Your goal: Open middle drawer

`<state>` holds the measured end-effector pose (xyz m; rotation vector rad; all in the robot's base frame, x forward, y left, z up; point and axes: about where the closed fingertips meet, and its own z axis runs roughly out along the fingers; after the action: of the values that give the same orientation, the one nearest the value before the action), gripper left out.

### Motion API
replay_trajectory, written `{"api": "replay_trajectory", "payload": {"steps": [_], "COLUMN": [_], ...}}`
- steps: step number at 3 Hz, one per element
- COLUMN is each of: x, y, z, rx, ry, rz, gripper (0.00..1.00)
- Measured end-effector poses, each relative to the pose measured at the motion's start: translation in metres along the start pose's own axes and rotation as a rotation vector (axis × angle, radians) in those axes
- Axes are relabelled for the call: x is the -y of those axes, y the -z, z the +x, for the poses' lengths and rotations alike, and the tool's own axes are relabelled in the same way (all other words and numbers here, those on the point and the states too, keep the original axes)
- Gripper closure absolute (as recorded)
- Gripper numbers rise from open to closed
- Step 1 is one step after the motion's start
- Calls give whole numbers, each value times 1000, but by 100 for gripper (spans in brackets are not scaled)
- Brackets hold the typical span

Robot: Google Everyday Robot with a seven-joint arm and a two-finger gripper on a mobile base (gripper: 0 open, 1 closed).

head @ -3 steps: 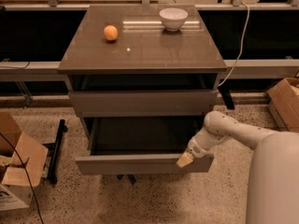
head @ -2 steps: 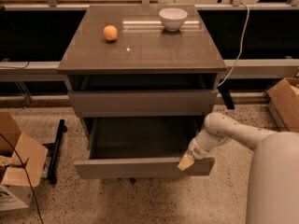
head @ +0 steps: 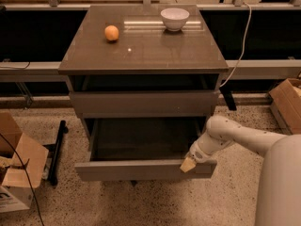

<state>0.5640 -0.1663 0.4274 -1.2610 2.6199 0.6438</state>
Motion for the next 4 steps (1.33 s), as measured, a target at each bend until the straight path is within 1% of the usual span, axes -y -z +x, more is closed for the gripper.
{"api": "replay_trajectory", "payload": {"steps": [1, 2, 3, 4], "x": [-3, -22, -22, -49], "y": [-4, 1, 1, 4], "z": [0, 17, 17, 62], "rx": [-52, -72, -72, -45], "ry": [3, -19, -20, -103], "rz": [3, -3, -3, -48], "gripper": [31, 1, 0, 0]}}
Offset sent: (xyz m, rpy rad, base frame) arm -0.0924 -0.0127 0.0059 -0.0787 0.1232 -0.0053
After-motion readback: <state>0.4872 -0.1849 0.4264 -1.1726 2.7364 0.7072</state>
